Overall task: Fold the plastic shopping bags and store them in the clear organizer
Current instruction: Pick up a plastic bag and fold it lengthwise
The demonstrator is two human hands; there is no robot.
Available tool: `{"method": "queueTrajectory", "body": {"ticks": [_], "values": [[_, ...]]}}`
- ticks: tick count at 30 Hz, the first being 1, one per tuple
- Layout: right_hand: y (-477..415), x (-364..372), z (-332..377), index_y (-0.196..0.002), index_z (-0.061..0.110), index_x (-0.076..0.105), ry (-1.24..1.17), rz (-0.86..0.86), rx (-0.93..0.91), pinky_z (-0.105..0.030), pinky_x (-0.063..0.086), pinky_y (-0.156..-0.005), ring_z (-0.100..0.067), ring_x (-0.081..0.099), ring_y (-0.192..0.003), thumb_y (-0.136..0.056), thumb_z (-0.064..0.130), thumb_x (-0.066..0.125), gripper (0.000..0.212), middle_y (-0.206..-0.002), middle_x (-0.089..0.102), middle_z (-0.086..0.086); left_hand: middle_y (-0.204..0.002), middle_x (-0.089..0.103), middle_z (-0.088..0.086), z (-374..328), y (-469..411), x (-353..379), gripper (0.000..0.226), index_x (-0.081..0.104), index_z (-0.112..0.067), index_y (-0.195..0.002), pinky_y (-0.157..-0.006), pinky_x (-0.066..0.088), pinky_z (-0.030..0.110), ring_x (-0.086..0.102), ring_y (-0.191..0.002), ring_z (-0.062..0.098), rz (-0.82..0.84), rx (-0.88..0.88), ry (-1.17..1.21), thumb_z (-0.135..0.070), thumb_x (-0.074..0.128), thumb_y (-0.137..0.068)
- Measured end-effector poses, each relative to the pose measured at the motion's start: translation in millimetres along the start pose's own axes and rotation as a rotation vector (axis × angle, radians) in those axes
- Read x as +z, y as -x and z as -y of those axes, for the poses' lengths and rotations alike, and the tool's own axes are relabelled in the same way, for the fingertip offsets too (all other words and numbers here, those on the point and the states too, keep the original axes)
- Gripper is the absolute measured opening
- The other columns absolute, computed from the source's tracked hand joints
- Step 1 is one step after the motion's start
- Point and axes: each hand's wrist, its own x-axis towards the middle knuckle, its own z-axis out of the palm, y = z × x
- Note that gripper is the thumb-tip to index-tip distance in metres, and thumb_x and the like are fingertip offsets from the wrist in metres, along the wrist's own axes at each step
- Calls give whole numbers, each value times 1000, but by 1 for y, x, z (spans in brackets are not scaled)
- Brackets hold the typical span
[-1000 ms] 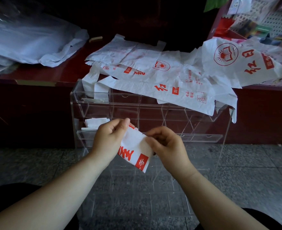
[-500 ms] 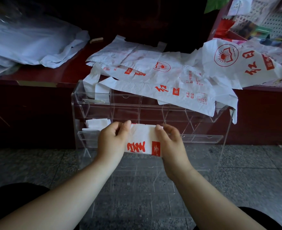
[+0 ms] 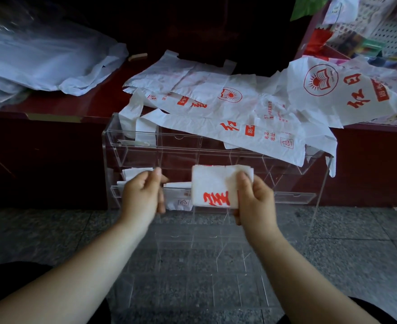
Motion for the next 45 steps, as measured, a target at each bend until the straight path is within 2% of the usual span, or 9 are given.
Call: {"method": "queueTrajectory", "body": {"ticks": [6,10,14,18,23,30,34,38,45], "values": [[-22,-17,0,-67,21,45,299,-2,-191,-14,34,-40,0,45,-40,-95,13,44,29,-51,48,9,-65,63,-14,-2,-14,-14,21,58,-22,-76,-64,46,19,58,-64,-3,132,266,-257,-16,47,-93],[-31,-15,1,-67,17,45,477,50,-238,-14,33,-42,-4,45,-45,-92,8,47,26,-57,47,5,-127,55,-3,0,-20,-7,34,56,-14,-122,-94,31,22,48,-117,14,360,380,-803,-26,54,-90],[-40,-4,6,-81,2,60,670,49,-388,-21,35,-48,-15,53,-60,-90,9,51,15,-63,55,3,-141,43,-3,9,-24,-2,51,37,-19,-138,-105,19,24,38,-130,15,494,444,-1113,-34,50,-91],[-55,17,13,-101,5,69,723,84,-545,-19,38,-53,-20,59,-72,-89,5,53,20,-84,69,-11,-141,43,-3,11,-28,-6,52,35,-22,-139,-109,11,26,35,-131,13,525,450,-1173,-31,51,-91],[-65,45,10,-94,6,71,875,296,-709,-33,48,-61,-34,66,-77,-76,14,48,30,-87,72,-14,-133,53,-1,17,-32,-11,46,45,-21,-133,-102,21,25,45,-124,17,514,507,-1096,-21,54,-89],[-81,74,4,-114,17,57,1432,540,-561,-27,37,-67,-30,59,-97,-91,9,44,28,-106,64,-8,-81,71,13,28,-34,-19,26,70,-6,-89,-71,46,38,65,-73,36,460,661,-971,1,73,-64],[-87,87,4,-108,15,62,1363,656,-383,-26,36,-69,-30,57,-97,-90,8,45,26,-105,64,-10,-66,69,5,25,-34,-23,25,71,-10,-77,-54,51,35,65,-56,28,406,744,-938,-9,66,-53],[-89,92,1,-114,15,60,1302,762,-283,-29,40,-76,-27,56,-103,-89,17,54,26,-113,61,-10,-69,69,3,28,-36,-28,21,70,-10,-74,-59,52,33,65,-58,27,405,743,-929,-13,63,-54],[-87,71,3,-111,16,63,1206,611,-381,-31,46,-85,-26,57,-103,-84,6,53,30,-110,65,-8,-67,68,6,27,-42,-33,19,70,-7,-68,-61,47,28,65,-63,26,314,707,-913,-7,60,-52]]}}
